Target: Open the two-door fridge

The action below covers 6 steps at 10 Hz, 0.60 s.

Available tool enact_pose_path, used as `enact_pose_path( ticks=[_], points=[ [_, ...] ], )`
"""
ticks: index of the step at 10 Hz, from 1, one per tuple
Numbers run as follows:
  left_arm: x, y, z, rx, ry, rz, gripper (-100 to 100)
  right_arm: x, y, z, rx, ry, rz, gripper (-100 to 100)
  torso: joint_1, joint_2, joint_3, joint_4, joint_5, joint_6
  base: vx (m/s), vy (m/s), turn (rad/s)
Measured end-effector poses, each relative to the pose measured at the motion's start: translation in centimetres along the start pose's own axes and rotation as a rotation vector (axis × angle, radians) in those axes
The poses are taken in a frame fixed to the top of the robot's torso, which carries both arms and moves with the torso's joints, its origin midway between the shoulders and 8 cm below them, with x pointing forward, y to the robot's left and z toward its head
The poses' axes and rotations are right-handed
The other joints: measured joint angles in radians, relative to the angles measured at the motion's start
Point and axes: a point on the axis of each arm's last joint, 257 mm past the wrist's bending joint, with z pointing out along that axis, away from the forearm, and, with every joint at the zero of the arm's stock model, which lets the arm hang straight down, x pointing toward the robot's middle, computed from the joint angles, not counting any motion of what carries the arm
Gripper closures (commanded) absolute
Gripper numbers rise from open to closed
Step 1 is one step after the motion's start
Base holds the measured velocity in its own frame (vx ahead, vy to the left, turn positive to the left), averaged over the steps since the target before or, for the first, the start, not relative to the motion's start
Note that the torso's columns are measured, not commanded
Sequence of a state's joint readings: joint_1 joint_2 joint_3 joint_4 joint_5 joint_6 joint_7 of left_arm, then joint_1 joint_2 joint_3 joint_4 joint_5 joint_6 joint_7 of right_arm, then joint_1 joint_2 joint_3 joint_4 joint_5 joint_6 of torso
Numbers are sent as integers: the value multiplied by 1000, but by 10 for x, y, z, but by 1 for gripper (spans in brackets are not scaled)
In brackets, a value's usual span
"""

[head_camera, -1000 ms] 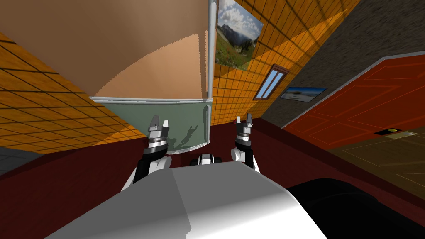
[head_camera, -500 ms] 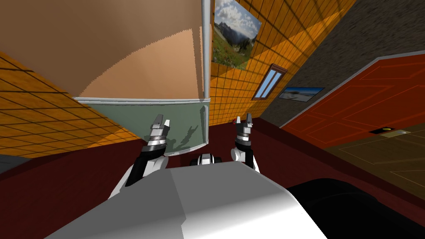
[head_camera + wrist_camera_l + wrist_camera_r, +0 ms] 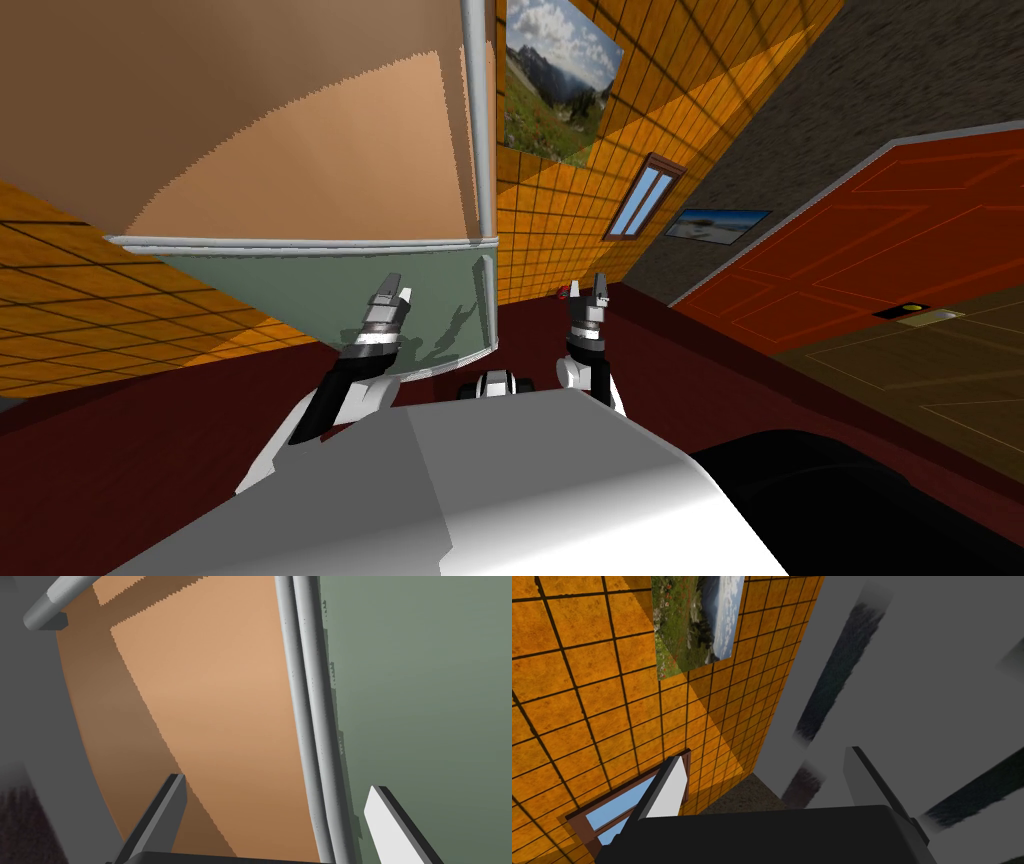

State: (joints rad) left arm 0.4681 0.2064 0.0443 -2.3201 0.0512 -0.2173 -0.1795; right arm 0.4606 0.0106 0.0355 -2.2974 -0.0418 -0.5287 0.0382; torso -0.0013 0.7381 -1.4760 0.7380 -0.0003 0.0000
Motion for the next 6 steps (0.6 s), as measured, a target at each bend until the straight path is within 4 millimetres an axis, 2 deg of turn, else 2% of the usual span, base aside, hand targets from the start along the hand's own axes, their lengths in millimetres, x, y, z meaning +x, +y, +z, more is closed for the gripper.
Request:
enact_pose_path(
  ticks=[6],
  points=[
    [1,15,5,-91,35,40,-100,0,0,0,0,0,0,0,0,0,0,0,0,0,42,-53,-30]
  ],
)
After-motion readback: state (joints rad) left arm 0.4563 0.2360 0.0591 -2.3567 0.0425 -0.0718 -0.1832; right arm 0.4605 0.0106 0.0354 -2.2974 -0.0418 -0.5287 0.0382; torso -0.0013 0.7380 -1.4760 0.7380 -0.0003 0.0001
